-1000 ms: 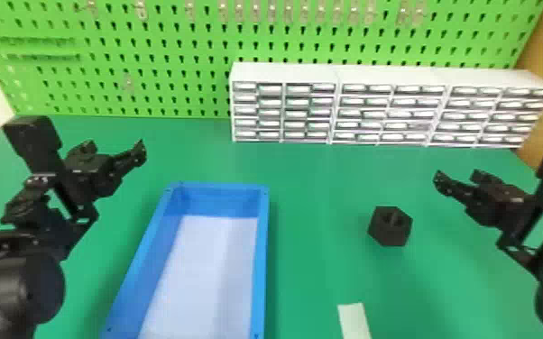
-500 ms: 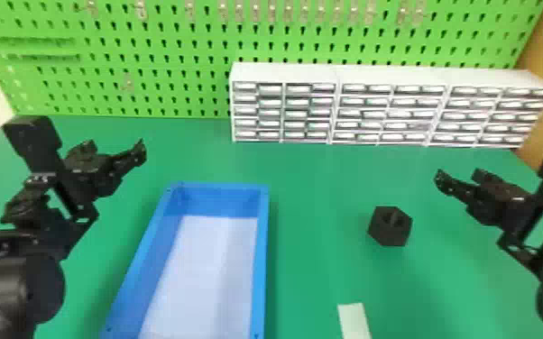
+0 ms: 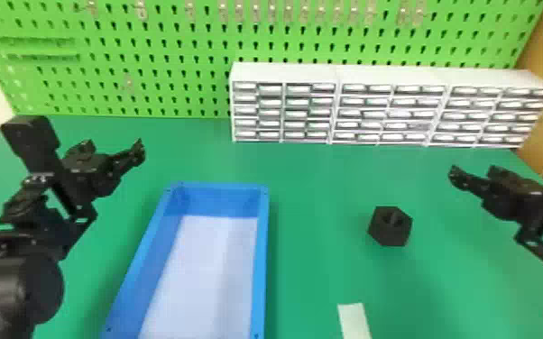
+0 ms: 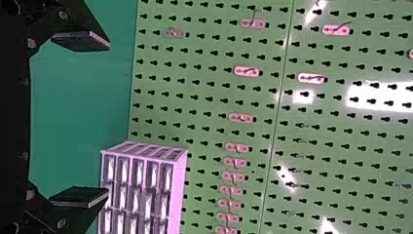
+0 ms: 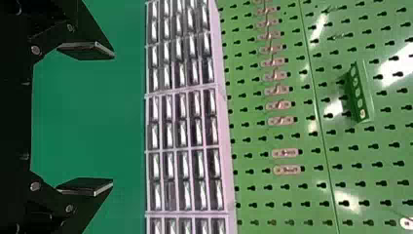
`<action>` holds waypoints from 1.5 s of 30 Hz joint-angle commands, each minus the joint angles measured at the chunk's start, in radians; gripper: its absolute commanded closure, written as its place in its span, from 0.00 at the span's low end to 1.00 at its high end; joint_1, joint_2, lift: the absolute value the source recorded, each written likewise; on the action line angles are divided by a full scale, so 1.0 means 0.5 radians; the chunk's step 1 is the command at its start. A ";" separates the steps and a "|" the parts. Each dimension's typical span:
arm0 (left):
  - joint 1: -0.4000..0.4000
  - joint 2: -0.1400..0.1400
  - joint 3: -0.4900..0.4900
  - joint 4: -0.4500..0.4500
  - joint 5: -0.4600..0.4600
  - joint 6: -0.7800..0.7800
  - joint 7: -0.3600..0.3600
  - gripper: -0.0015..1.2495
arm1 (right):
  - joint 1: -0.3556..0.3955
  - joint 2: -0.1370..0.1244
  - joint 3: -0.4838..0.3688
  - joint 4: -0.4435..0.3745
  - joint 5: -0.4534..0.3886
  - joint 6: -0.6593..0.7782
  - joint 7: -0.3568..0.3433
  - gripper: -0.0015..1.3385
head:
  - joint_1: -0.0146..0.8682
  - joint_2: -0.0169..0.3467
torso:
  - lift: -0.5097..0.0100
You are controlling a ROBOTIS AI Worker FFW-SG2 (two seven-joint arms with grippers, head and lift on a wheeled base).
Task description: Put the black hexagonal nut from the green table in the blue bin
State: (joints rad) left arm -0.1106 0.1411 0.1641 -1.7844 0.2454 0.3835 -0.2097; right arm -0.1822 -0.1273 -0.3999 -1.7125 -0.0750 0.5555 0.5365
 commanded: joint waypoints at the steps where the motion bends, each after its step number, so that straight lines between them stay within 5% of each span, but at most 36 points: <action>1: 0.000 0.000 0.006 -0.005 0.000 0.000 -0.001 0.17 | -0.025 -0.049 -0.010 -0.048 0.012 0.098 -0.021 0.26 | 0.77 0.14 | 0.79; 22: 0.000 0.000 0.003 -0.005 0.000 0.003 0.002 0.17 | -0.249 -0.160 -0.007 -0.054 -0.043 0.831 -0.315 0.26 | 0.77 0.14 | 0.79; 29: 0.000 0.000 0.000 -0.005 0.000 0.003 -0.001 0.17 | -0.406 -0.224 0.070 -0.048 0.129 1.190 -0.315 0.26 | 0.77 0.14 | 0.79; 45: 0.003 0.000 -0.012 -0.005 0.000 0.003 0.002 0.17 | -0.627 -0.242 0.300 0.121 0.303 1.638 -0.312 0.26 | 0.77 0.14 | 0.79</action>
State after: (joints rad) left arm -0.1101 0.1411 0.1580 -1.7871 0.2454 0.3850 -0.2094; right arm -0.4744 -0.2462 -0.2814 -1.6834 0.0733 1.3397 0.3790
